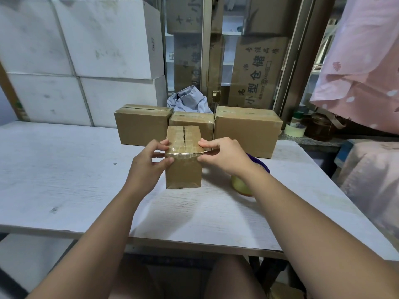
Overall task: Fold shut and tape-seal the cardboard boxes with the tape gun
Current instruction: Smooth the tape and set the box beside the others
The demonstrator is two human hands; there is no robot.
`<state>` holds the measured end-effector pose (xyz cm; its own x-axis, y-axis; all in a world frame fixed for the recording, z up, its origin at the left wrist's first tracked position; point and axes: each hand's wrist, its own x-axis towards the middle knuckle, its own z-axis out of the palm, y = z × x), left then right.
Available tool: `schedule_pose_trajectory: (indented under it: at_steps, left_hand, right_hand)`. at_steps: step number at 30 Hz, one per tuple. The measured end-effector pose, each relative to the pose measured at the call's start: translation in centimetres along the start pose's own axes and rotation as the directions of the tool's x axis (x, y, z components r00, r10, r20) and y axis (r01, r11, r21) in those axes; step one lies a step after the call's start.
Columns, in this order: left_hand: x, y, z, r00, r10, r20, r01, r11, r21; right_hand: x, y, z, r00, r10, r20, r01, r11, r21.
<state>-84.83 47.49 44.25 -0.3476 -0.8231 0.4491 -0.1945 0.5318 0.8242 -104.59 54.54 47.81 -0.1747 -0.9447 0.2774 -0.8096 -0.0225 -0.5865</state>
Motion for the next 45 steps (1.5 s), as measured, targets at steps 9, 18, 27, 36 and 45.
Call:
schedule_pose_trajectory:
  at_steps: [9,18,27,36,45]
  left_hand:
    - [-0.2,-0.2,0.3,0.998,-0.057,0.007,0.057,0.995,-0.080]
    - [0.2,-0.3,0.1,0.998,-0.055,0.009,0.056,0.998,-0.036]
    - [-0.3,-1.0,-0.1,0.984,0.082,0.157,-0.099,0.990,0.103]
    - [0.9,0.6,1.1,0.998,-0.049,-0.032,0.050,0.997,0.053]
    - [1.1,0.2,2.3,0.988,0.000,-0.153,0.013,0.996,0.089]
  right_hand:
    - [-0.6,0.2,0.9,0.997,0.039,-0.059,-0.028,0.985,0.171]
    - [-0.6,0.4,1.5,0.995,0.071,-0.076,-0.055,0.979,0.198]
    - [-1.3,0.4,1.6,0.998,0.046,-0.036,-0.040,0.991,0.129]
    - [-1.2,-0.3,1.3,0.994,0.084,-0.072,-0.066,0.973,0.222]
    - [-0.9,0.3,2.0,0.990,0.069,-0.123,-0.039,0.973,0.229]
